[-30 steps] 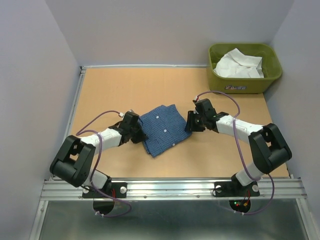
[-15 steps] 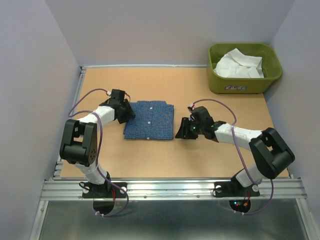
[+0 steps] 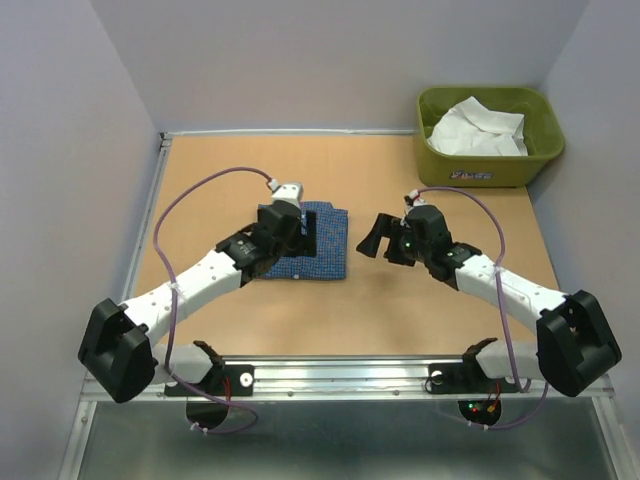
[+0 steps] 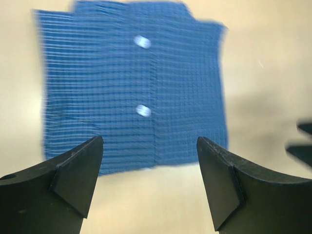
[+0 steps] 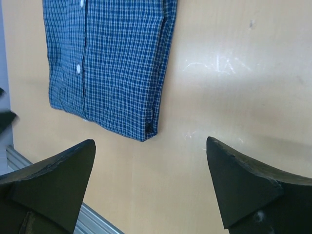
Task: Fold and stack the long sleeve shirts
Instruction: Fold the shirt
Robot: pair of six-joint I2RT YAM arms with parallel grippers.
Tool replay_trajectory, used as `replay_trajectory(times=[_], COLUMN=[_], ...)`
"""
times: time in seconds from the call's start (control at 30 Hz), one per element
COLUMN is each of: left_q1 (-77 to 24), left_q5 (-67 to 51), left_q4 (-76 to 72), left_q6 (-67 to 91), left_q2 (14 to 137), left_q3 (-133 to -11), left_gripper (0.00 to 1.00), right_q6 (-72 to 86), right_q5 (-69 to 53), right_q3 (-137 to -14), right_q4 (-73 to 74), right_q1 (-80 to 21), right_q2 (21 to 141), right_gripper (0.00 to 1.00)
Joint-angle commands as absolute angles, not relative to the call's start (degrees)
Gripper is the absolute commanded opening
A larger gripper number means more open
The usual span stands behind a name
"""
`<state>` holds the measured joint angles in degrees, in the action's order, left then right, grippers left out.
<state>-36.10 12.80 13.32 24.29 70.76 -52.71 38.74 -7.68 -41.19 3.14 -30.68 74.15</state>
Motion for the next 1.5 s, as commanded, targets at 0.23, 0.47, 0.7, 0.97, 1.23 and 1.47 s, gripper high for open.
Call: replay_trajectory(times=[0.23, 0.47, 0.7, 0.97, 1.23, 1.47], left_q1=[-55.27, -62.82, -64.86, -64.86, -64.78, -64.60], left_q5=[27.77, 32.95, 38.14, 40.43, 41.93, 36.13], left_q4=[9.15, 7.38, 5.37, 5.45, 6.15, 4.66], left_q6=[13.89, 8.97, 6.59, 7.64, 11.68, 17.22], left_q2=[80.14, 92.97, 101.51, 104.41, 101.70, 95.45], left_q3=[-52.38, -56.59, -58.97, -60.56, -59.77, -55.90], left_gripper=[0.84, 0.77, 0.73, 0.35, 0.00, 0.00], right_q6=[46.67, 48.34, 48.51, 49.04, 50.27, 51.59], right_q5=[2.09, 5.45, 4.40, 3.25, 0.62, -10.17], right_q3=[-34.37, -31.82, -31.38, -31.38, -32.34, -34.63], right_q4=[4.57, 6.07, 6.24, 6.06, 5.54, 1.24], right_q1=[-27.95, -26.63, -25.93, -25.49, -23.91, -22.41], right_q2=[61.80, 58.71, 59.24, 61.26, 64.51, 73.19], right_gripper=[1.00, 1.00, 1.00, 1.00, 1.00, 1.00])
